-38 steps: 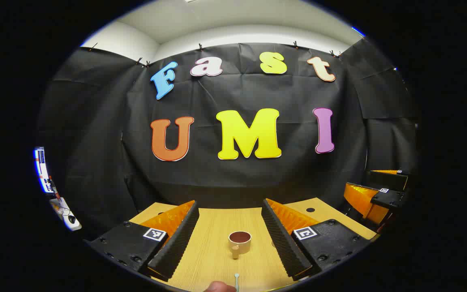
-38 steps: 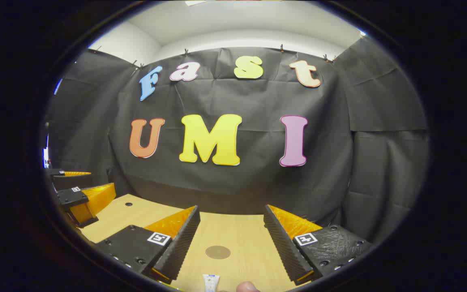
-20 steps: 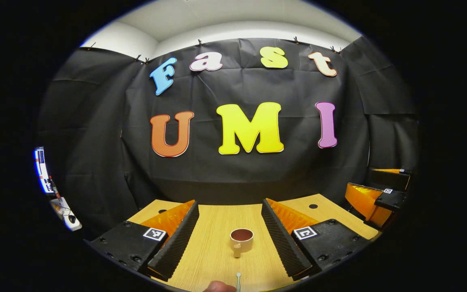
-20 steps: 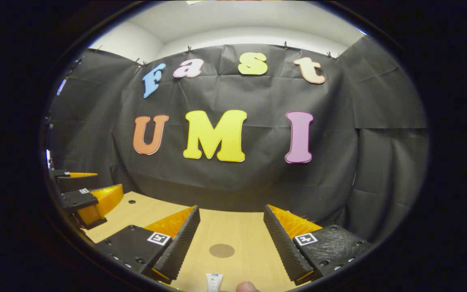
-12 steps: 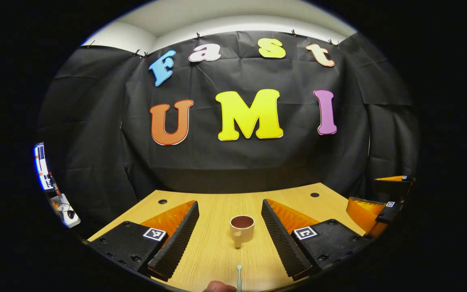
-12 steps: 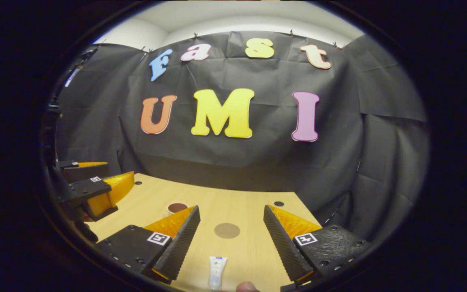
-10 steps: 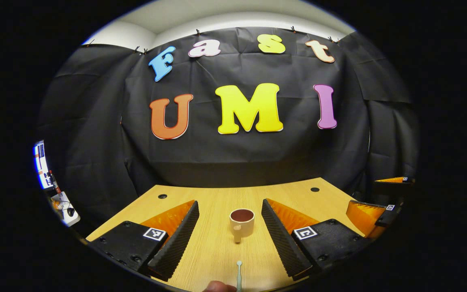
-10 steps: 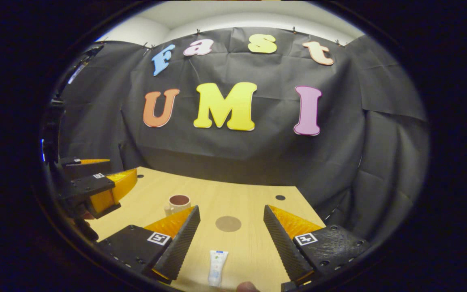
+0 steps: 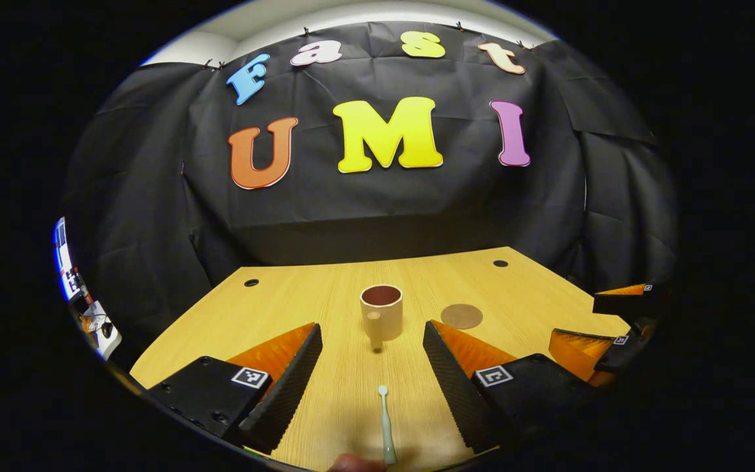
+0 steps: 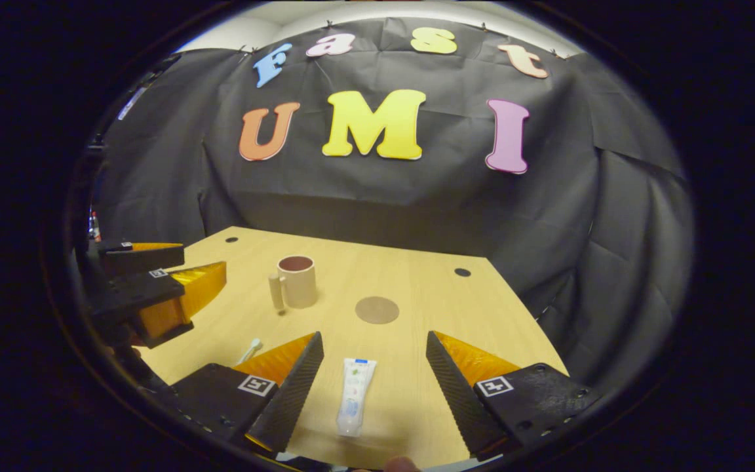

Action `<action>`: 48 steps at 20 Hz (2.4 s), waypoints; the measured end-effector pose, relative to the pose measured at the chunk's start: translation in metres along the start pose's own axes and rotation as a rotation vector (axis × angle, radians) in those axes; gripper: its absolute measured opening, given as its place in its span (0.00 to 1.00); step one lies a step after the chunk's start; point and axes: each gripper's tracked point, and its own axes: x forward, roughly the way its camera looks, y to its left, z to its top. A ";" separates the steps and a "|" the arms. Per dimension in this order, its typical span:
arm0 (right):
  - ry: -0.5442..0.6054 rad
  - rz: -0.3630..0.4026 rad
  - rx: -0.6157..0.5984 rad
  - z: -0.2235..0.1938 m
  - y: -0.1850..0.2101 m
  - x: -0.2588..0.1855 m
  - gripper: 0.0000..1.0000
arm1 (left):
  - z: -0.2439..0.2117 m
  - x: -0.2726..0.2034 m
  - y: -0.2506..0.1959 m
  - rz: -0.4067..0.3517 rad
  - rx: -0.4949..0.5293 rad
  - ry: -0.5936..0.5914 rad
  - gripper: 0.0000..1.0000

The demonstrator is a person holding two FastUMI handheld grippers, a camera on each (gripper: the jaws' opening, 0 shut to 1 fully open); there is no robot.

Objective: Put the toothbrush and toothpaste on the desktop into the cup, then pick up the cup and place it on the coaster on the desktop.

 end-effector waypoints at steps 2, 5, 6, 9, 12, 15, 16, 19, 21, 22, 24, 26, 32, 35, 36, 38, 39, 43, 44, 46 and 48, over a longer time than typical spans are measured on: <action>0.016 -0.001 -0.005 -0.011 -0.001 0.002 0.95 | -0.020 0.003 -0.004 -0.007 -0.011 0.027 0.98; 0.047 -0.002 -0.014 -0.029 -0.002 0.006 0.95 | -0.053 0.008 -0.005 -0.001 -0.010 0.070 0.99; 0.051 -0.006 -0.015 -0.034 -0.003 0.005 0.98 | -0.063 0.008 -0.007 -0.007 -0.011 0.081 0.99; 0.075 -0.012 -0.014 -0.048 -0.005 0.008 0.95 | -0.087 0.012 -0.010 -0.015 -0.010 0.111 0.99; 0.097 -0.008 -0.004 -0.061 -0.001 0.014 0.97 | -0.110 0.019 -0.011 -0.021 -0.018 0.150 0.99; 0.127 0.015 0.007 -0.078 0.008 0.022 0.95 | -0.125 0.024 -0.012 -0.022 -0.005 0.167 0.94; 0.144 0.021 0.016 -0.086 0.010 0.025 0.98 | -0.130 0.027 -0.013 -0.026 -0.004 0.174 0.92; 0.186 0.024 0.029 -0.098 0.011 0.029 0.95 | -0.135 0.032 -0.016 -0.035 -0.011 0.186 0.81; 0.195 0.025 0.035 -0.102 0.012 0.031 0.95 | -0.137 0.034 -0.017 -0.032 0.001 0.204 0.74; 0.200 0.028 0.034 -0.104 0.013 0.033 0.98 | -0.140 0.034 -0.017 -0.030 0.005 0.223 0.71; 0.200 0.032 0.031 -0.102 0.013 0.035 0.95 | -0.148 0.031 -0.019 -0.027 -0.013 0.268 0.65; 0.194 0.035 0.032 -0.099 0.014 0.037 0.95 | -0.152 0.029 -0.019 -0.027 -0.020 0.298 0.61; 0.208 0.038 0.032 -0.102 0.016 0.043 0.95 | -0.154 0.033 -0.022 -0.051 0.009 0.320 0.45; 0.231 0.045 0.021 -0.110 0.019 0.046 0.95 | -0.154 0.035 -0.026 -0.059 0.007 0.328 0.38; 0.239 0.044 0.023 -0.112 0.020 0.046 0.95 | -0.154 0.034 -0.028 -0.059 0.002 0.332 0.34; 0.251 0.044 0.022 -0.115 0.021 0.049 0.95 | -0.154 0.035 -0.025 -0.045 -0.009 0.339 0.26; 0.258 0.045 0.019 -0.116 0.021 0.050 0.95 | -0.153 0.035 -0.024 -0.034 -0.017 0.342 0.21; 0.285 0.046 0.021 -0.119 0.022 0.056 0.95 | -0.154 0.037 -0.022 -0.028 -0.037 0.355 0.05; 0.294 0.046 0.017 -0.121 0.022 0.058 0.95 | -0.154 0.037 -0.021 -0.030 -0.039 0.354 0.04; 0.316 0.052 0.014 -0.123 0.024 0.061 0.95 | -0.153 0.038 -0.018 -0.021 -0.040 0.357 0.03; 0.341 0.062 0.015 -0.128 0.028 0.064 0.95 | -0.151 0.037 -0.013 -0.010 -0.044 0.356 0.03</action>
